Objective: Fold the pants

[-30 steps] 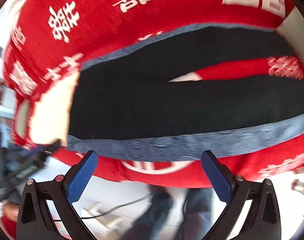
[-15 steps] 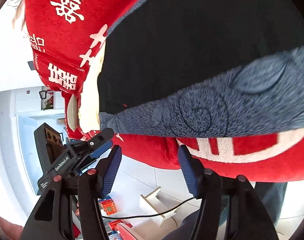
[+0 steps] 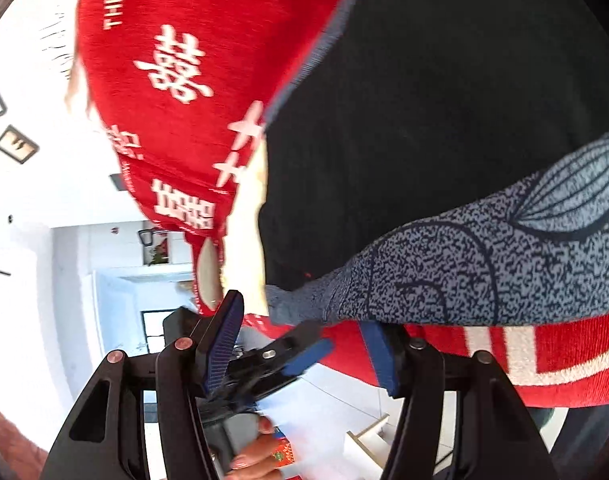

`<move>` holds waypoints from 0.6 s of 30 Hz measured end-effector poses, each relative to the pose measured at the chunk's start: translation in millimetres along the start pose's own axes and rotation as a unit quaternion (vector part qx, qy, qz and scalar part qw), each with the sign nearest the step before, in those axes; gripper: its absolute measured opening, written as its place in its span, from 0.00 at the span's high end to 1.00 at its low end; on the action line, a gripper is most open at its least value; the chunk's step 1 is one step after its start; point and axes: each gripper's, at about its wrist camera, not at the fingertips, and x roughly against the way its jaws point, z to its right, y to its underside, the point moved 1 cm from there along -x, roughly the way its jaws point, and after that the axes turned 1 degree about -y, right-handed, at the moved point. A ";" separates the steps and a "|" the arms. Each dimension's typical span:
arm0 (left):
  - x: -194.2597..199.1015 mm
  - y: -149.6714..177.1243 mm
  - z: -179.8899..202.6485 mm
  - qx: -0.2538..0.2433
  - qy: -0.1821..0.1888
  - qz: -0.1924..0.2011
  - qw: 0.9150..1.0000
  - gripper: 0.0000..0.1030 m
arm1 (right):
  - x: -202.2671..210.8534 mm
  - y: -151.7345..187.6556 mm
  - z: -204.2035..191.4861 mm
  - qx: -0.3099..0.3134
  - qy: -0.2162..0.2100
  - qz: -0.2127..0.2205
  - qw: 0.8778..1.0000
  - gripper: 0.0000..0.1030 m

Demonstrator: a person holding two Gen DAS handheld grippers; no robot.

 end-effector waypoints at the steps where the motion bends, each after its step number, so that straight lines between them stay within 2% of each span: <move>1: 0.4 -3.7 0.0 0.008 0.009 0.004 1.000 0.13 | 1.9 -1.6 -5.5 0.005 -0.006 0.001 1.000 0.38; 4: 0.8 -15.6 -0.7 0.039 0.037 0.017 0.998 0.13 | 5.8 -6.1 -13.3 0.012 -0.018 0.002 1.000 0.38; 7: 6.4 -25.7 1.6 0.041 0.032 0.046 0.998 0.13 | 7.9 -8.1 -10.6 0.021 -0.015 -0.004 1.000 0.38; 11: 8.8 -36.6 9.1 0.019 0.027 0.053 0.998 0.13 | 17.5 -2.2 20.1 0.008 0.020 -0.014 1.000 0.38; 15: 2.7 -37.2 7.5 0.003 0.013 0.039 0.999 0.13 | 52.3 1.2 63.9 -0.039 0.039 0.022 0.998 0.38; 18: -3.0 -33.3 0.2 0.003 -0.001 0.027 1.000 0.13 | 76.1 3.7 84.6 -0.070 0.014 0.051 0.996 0.38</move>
